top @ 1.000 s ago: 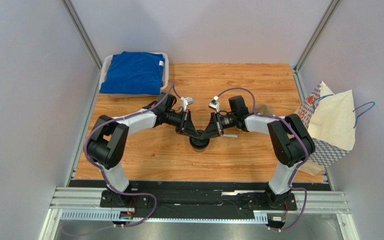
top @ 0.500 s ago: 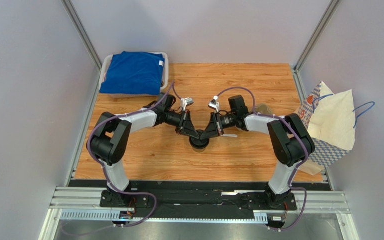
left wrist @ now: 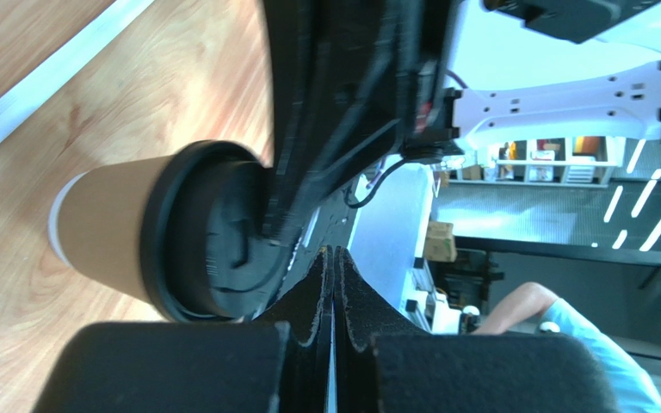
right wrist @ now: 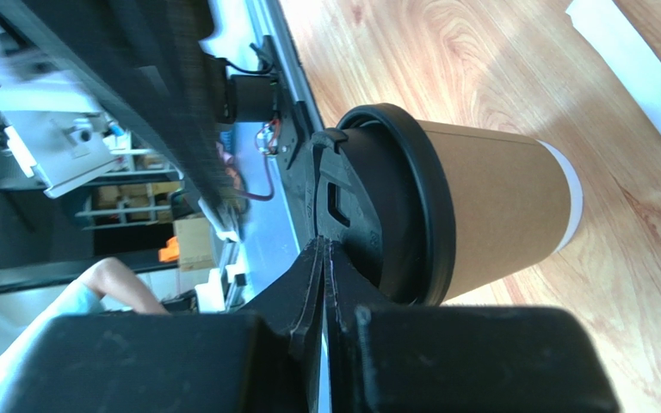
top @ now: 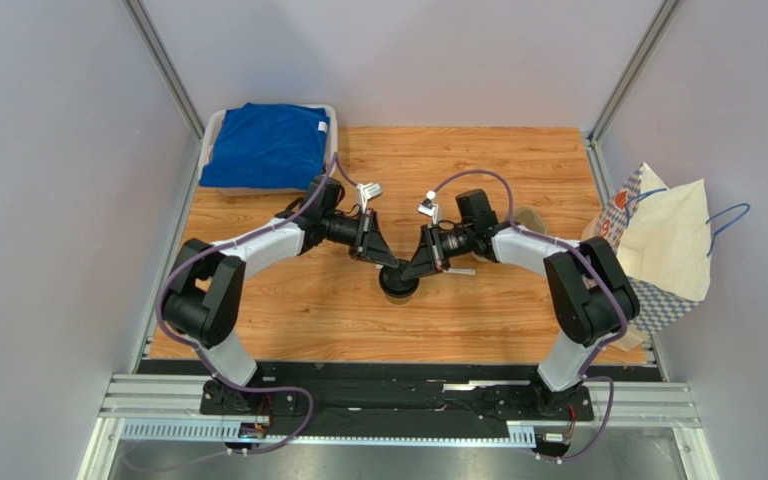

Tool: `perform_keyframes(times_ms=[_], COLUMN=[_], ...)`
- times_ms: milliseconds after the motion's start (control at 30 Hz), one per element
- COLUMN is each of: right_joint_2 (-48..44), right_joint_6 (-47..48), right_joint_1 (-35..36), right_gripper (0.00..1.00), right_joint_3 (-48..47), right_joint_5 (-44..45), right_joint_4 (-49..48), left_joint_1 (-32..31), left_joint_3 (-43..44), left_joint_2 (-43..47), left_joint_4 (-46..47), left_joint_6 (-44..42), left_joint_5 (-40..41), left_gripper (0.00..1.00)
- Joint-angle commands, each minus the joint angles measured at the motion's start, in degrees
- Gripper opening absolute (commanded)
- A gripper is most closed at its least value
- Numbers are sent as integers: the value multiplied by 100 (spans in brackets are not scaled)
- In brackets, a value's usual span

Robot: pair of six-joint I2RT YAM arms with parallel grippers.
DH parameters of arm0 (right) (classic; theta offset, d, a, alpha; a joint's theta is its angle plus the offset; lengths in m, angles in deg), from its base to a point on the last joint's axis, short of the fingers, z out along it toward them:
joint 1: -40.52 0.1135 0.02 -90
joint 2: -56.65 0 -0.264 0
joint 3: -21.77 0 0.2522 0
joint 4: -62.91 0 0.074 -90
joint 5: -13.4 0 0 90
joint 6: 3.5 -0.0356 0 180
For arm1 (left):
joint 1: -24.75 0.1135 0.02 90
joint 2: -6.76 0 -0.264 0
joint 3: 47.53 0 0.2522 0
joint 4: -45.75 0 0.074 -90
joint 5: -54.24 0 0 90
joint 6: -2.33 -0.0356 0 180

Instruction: Pack the takeout coffee

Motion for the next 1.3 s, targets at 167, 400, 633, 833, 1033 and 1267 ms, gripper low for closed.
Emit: perform_keyframes(times_ms=[167,400,633,833,1033,1267], right_joint_2=[-774,-890,-582,-275,86,271], right_joint_6=[246,-396,-502,-239,-54,157], right_joint_1=[90,424,442,433,328,134], right_gripper=[7,11,12,11,9,9], right_joint_3=[-74,322,269,339,348,340], right_joint_5=[749,924,951,1047,1162,1267], right_joint_4=[819,266,143,379,529,740], left_joint_1=[49,-21,-74,-92,-83,-57], left_joint_3=[302,741,856,672,610,531], left_joint_2=[295,-162,-566,-777,-900,-954], left_joint_4=[-101,-453,-497,-506,-611,-629], left_joint_6=[-148,-448,-527,-597,-694,-668], left_joint_5=[291,273,396,501,677,695], left_gripper=[0,0,0,0,0,0])
